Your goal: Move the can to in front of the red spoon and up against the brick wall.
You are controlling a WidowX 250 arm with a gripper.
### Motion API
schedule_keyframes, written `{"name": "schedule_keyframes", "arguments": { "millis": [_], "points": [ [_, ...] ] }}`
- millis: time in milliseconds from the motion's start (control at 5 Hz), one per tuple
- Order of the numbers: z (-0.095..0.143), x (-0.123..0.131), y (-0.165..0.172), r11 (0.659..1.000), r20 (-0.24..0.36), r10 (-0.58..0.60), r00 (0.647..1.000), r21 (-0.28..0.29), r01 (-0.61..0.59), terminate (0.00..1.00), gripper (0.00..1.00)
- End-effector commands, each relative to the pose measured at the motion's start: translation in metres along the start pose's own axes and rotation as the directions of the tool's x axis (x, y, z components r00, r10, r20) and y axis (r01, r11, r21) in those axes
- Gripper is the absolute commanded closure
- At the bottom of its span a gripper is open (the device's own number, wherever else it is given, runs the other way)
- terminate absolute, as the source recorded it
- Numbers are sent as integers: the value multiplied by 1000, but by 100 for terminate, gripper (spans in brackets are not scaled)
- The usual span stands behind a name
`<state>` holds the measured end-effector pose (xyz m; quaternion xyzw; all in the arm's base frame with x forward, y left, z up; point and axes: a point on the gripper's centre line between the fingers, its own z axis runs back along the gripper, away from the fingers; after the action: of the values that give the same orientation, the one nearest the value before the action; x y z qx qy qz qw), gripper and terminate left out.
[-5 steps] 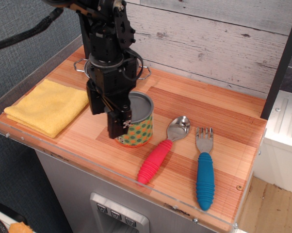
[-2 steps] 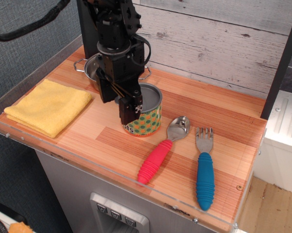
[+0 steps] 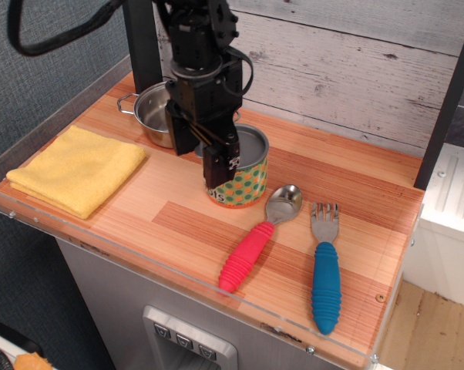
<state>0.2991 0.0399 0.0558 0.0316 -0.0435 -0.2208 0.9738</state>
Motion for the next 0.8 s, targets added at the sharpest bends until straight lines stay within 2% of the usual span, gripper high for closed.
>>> {"name": "schedule_keyframes", "arguments": {
  "millis": [0, 600],
  "points": [
    [15, 21, 6, 1000, 50, -18, 999, 24, 17, 0, 0],
    [15, 42, 8, 1000, 59, -13, 998, 23, 11, 0, 0]
  ]
}}
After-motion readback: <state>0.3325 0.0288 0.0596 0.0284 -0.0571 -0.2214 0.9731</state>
